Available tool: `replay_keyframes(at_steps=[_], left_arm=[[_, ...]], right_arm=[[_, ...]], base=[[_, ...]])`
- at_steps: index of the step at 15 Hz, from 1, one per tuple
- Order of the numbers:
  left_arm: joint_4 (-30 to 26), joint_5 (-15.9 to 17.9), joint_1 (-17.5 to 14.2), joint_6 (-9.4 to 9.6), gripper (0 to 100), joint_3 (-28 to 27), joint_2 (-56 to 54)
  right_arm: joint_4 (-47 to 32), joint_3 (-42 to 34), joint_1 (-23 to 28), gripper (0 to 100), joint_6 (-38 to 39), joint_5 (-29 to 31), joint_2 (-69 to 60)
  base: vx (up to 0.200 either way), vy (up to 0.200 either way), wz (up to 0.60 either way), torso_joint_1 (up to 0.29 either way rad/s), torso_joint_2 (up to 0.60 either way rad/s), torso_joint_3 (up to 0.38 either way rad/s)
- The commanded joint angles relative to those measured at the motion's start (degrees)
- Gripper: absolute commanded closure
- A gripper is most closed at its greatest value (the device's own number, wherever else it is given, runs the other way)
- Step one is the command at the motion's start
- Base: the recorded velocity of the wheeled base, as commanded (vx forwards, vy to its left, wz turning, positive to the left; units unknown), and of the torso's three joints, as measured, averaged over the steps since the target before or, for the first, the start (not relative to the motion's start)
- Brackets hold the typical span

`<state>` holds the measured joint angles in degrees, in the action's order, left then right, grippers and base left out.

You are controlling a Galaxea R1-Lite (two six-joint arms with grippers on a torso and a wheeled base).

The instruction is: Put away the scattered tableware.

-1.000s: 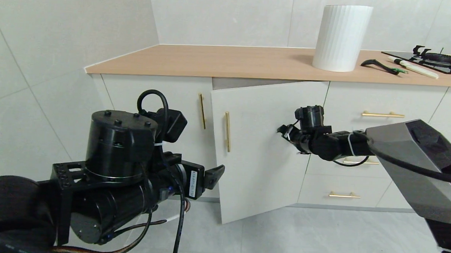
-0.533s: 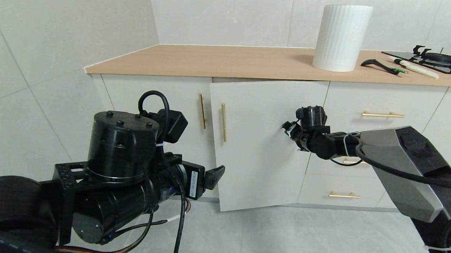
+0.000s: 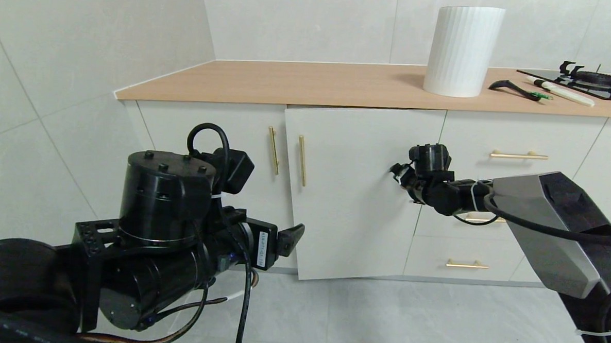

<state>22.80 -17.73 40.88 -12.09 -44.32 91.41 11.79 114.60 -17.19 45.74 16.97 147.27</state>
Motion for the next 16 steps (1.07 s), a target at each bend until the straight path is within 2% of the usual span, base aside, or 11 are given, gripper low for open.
replay_keyframes(at_steps=[1,16], left_arm=[[0.1,0.0,0.0,-0.04,0,0.1,0.1],[0.1,0.1,0.0,0.05,0,0.3,0.0]], right_arm=[[0.0,0.0,0.5,0,0.0,-0.2,0.3],[5.0,0.0,3.6,0,-4.5,1.2,3.3]], base=[[0.000,0.000,0.00,0.000,0.00,0.000],[0.000,0.000,0.00,0.000,0.00,0.000]])
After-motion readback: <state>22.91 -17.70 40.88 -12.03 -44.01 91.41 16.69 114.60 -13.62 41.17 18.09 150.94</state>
